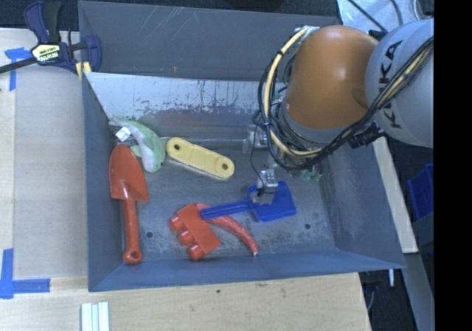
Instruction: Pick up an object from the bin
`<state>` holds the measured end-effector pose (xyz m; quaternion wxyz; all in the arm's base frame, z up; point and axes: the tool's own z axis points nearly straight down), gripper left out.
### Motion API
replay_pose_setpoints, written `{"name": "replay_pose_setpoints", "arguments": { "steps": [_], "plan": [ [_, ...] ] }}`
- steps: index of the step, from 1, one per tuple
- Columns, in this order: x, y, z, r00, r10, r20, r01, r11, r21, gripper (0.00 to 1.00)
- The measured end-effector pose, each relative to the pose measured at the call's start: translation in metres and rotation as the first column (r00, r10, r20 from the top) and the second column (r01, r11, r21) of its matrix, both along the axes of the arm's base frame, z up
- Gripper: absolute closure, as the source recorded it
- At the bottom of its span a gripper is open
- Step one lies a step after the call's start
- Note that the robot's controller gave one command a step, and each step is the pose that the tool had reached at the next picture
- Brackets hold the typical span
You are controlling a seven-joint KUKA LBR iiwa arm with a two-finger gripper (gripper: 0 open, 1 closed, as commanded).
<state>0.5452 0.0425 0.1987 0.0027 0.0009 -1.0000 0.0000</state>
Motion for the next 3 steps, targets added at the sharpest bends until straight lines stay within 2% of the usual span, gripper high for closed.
{"name": "replay_pose_setpoints", "arguments": {
  "steps": [1, 2, 3],
  "plan": [
    [0.002, 0.000, 0.005, 1.000, -0.002, 0.009, 0.002, 1.000, 0.001, 0.00],
    [0.025, -0.050, -0.129, 0.990, 0.138, 0.002, -0.138, 0.990, 0.000, 0.00],
    [0.028, -0.053, -0.128, 0.981, 0.196, 0.009, -0.196, 0.981, 0.000, 0.00]
  ]
}}
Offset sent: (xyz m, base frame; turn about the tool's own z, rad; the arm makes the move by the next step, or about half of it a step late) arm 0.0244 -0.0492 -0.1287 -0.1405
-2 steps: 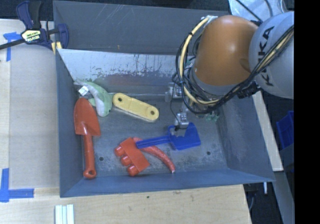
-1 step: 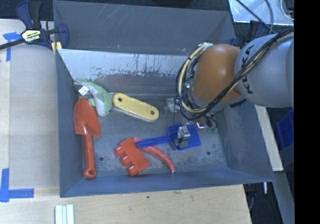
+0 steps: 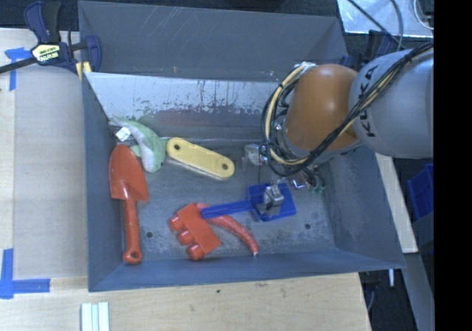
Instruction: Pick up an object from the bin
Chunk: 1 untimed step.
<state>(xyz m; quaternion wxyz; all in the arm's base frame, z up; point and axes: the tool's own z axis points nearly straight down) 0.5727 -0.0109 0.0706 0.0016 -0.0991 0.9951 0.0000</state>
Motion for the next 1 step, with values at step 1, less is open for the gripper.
{"name": "replay_pose_setpoints", "arguments": {
  "steps": [1],
  "plan": [
    [-0.0016, 0.0029, 0.0003, 0.998, -0.059, -0.004, 0.059, 0.998, 0.000, 0.00]
  ]
}}
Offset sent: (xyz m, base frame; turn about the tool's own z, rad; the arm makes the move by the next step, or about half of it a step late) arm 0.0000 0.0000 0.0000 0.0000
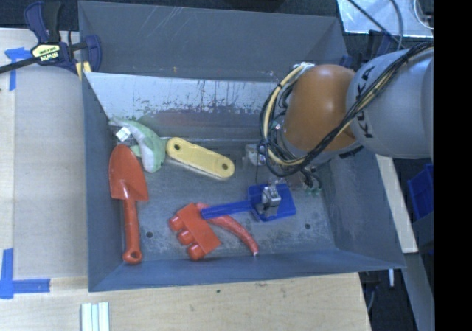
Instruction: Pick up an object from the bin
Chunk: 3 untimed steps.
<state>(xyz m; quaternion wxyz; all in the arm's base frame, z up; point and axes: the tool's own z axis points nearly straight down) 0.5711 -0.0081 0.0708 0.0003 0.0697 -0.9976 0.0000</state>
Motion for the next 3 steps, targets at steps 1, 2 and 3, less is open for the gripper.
{"name": "replay_pose_setpoints", "arguments": {
  "steps": [1, 2, 3],
  "plan": [
    [0.0016, -0.0021, 0.0001, 0.999, 0.041, 0.004, -0.041, 0.999, 0.000, 0.00],
    [0.0015, -0.0004, 0.0013, 1.000, -0.001, 0.004, 0.001, 1.000, 0.001, 1.00],
    [0.0015, -0.0004, 0.0013, 1.000, -0.001, 0.004, 0.001, 1.000, 0.001, 1.00]
  ]
}}
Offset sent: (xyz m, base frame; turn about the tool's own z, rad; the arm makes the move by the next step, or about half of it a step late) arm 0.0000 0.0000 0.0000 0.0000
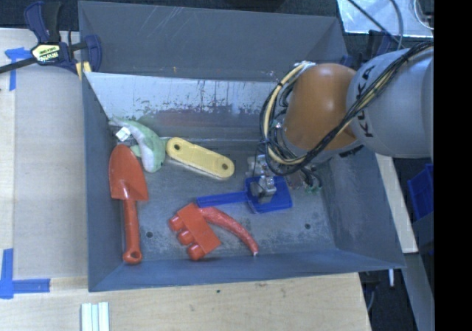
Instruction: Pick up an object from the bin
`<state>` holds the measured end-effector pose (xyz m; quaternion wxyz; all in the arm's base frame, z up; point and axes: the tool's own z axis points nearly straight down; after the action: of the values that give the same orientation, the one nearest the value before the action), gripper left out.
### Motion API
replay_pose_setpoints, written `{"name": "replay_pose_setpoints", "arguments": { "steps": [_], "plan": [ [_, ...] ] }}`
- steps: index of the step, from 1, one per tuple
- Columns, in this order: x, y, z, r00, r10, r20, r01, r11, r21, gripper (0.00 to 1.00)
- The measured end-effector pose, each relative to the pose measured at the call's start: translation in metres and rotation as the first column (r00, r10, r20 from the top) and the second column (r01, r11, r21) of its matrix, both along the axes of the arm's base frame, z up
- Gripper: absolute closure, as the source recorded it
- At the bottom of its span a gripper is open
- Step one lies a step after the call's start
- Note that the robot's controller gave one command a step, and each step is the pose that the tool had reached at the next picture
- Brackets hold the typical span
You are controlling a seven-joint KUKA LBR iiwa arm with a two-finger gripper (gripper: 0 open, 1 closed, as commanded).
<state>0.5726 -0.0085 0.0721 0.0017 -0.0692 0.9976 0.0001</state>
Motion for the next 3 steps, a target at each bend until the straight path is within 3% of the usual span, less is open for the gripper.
{"name": "replay_pose_setpoints", "arguments": {
  "steps": [3],
  "plan": [
    [-0.002, 0.000, 0.037, 1.000, 0.000, -0.003, 0.000, 1.000, 0.000, 1.00]
  ]
}}
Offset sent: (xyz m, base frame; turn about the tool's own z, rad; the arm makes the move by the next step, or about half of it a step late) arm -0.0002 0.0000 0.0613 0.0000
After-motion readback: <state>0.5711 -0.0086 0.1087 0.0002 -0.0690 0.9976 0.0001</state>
